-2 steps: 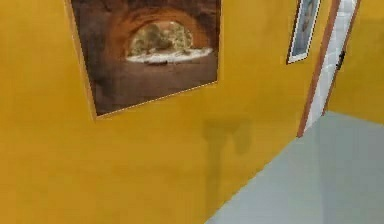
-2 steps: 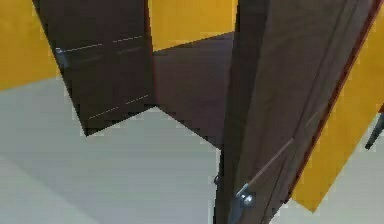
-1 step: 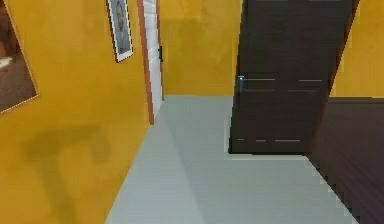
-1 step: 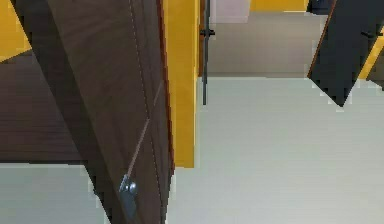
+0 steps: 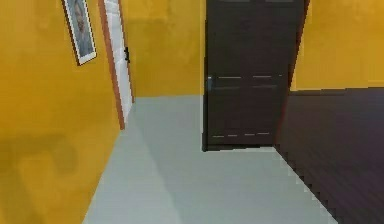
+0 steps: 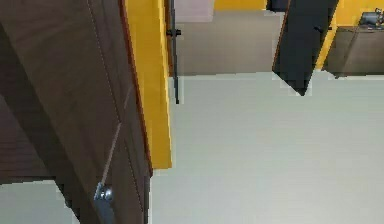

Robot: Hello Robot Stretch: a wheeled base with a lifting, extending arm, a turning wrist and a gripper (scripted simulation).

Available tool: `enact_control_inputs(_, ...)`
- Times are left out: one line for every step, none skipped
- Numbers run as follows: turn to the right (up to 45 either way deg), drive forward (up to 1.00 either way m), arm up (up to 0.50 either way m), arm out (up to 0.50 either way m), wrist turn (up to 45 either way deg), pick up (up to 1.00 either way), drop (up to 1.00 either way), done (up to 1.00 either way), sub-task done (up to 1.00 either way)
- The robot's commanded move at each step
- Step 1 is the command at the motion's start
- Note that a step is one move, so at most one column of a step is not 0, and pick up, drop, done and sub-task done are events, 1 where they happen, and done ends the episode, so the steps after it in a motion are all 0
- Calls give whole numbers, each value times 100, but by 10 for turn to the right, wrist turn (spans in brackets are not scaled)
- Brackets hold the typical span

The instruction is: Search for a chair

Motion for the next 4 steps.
enact_control_inputs(0,90,0,0,0,0,0,0,0)
enact_control_inputs(450,0,0,0,0,0,0,0,0)
enact_control_inputs(450,0,0,0,0,0,0,0,0)
enact_control_inputs(30,0,0,0,0,0,0,0,0)
